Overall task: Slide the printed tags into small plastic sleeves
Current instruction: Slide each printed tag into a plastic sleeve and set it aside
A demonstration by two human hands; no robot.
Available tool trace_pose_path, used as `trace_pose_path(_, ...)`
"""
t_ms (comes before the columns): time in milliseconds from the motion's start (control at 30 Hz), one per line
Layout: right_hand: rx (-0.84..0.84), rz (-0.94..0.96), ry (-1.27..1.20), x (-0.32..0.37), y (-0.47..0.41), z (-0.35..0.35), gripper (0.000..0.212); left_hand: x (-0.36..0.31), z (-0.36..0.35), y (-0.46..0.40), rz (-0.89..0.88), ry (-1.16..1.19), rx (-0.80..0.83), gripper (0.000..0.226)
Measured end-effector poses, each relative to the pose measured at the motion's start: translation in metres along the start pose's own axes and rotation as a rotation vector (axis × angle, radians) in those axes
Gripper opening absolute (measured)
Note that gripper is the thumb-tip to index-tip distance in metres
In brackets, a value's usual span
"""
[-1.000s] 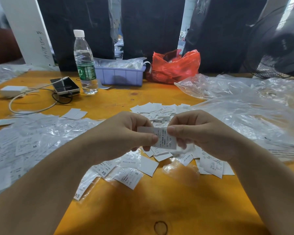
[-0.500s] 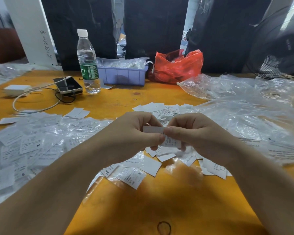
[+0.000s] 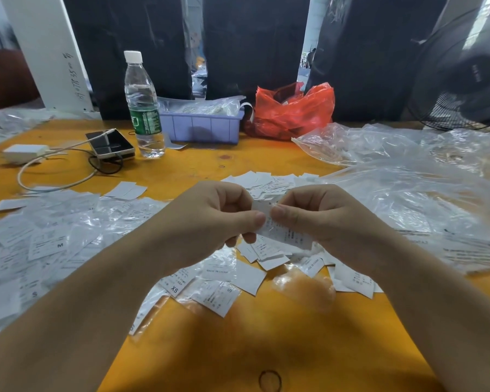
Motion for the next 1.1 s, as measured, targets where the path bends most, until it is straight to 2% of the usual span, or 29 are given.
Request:
trace_pose_path(167,0.009,-0.004,-0.010,0.000,0.000,-0.003,0.029,0.001,-0.007,0.000,-0.014,-0.006,0.017,0.013)
trace_pose_path(400,0.042,-0.027,-0.067,0.001,0.001,0.001,0.004,0.006,0.003,-0.002,0.013,0.044,-0.061,0.011)
trace_pose_path(633,0.056,-0.052,-0.094,-0.004,0.001,-0.003,0.044,0.007,-0.004,-0.002,0.006,0.040,-0.021,0.010)
trace_pose_path(767,0.031,-0.043,-0.092,-0.003,0.001,-0.001,0.044,0.008,-0.006,-0.002,0.030,0.088,0.005,0.015)
trace_pose_path(867,0.011,-0.034,-0.066,-0.001,0.001,-0.001,0.042,0.007,-0.007,-0.002,0.043,0.083,-0.010,0.038)
trace_pose_path(933,0.002,-0.033,-0.074,-0.001,0.001,-0.001,0.043,0.006,-0.008,-0.001,0.040,0.051,-0.038,0.044)
trace_pose_path(1000,-0.008,-0.032,-0.061,-0.001,0.001,-0.001,0.047,0.006,-0.008,-0.002,0.033,0.016,-0.052,0.039)
trace_pose_path(1100,-0.008,-0.043,-0.014,-0.003,0.001,-0.001,0.046,0.009,-0.005,-0.003,0.035,-0.006,-0.079,0.014)
Point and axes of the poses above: each hand's wrist, its own y-axis away from the middle knuckle, its own z-axis out of the back of the hand, x = y × z, the point moved 10 cm from there along -y, towards the middle knuckle, and after that the axes turned 2 degrees about z, right-handed, at the moved point
